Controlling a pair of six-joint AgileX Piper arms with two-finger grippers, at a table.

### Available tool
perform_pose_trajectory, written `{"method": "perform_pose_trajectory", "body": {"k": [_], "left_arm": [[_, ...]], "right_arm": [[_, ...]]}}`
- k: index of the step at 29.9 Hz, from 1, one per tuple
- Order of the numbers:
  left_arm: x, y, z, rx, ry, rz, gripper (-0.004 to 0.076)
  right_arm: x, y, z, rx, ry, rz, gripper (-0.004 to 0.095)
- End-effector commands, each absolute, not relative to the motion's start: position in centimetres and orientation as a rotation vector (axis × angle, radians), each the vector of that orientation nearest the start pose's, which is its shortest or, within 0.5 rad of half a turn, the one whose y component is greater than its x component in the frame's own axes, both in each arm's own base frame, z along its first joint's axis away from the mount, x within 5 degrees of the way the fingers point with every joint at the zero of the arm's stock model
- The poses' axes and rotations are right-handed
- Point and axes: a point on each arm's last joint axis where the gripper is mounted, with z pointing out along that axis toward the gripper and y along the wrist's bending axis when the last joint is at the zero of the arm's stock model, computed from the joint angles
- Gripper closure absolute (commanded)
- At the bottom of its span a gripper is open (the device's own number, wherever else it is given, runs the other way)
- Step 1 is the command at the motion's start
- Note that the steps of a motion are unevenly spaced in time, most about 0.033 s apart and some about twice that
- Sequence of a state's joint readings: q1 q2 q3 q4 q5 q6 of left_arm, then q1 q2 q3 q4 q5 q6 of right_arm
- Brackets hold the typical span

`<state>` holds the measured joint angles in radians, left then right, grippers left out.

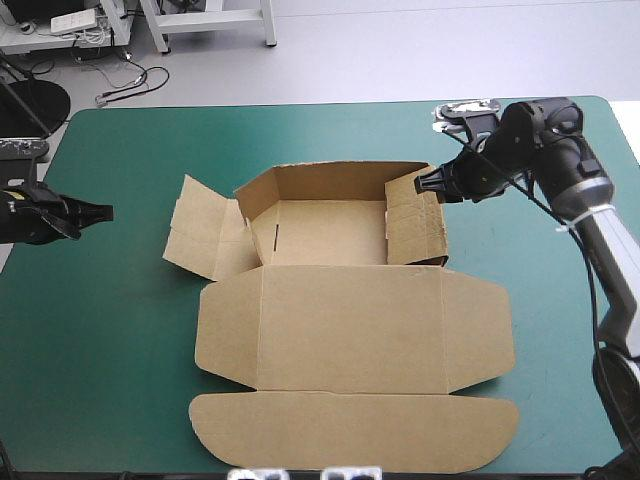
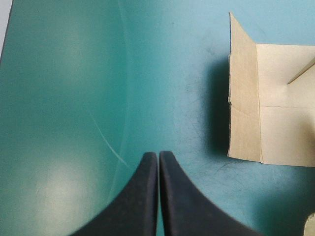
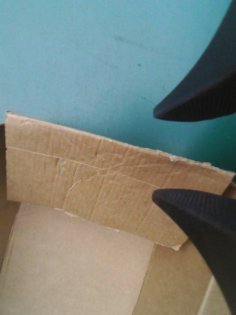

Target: Fold the box

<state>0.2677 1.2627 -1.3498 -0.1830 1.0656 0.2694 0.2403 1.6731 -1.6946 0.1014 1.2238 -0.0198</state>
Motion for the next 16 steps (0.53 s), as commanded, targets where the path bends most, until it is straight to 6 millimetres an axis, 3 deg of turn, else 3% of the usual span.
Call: {"method": "perform_pose_trajectory", "body": {"k": [1, 11, 13, 16], "left_arm": [[24.2, 4.9, 41.6, -0.043, 2.339, -0.003, 0.0731], [24.2, 4.5, 41.7, -0.053, 2.337, -0.077, 0.0734], [24.3, 4.4, 41.7, -0.036, 2.332, -0.082, 0.0734], [24.6, 4.5, 41.7, -0.034, 2.31, -0.069, 0.0734]], "right_arm": [[35.2, 9.5, 36.7, -0.311, 2.623, 0.232, 0.0492], [39.3, 10.9, 29.7, -0.334, 2.762, 0.275, 0.0516], [39.6, 11.1, 28.6, -0.39, 2.787, 0.289, 0.0632], [39.8, 11.6, 27.8, -0.381, 2.804, 0.349, 0.0915]]}}
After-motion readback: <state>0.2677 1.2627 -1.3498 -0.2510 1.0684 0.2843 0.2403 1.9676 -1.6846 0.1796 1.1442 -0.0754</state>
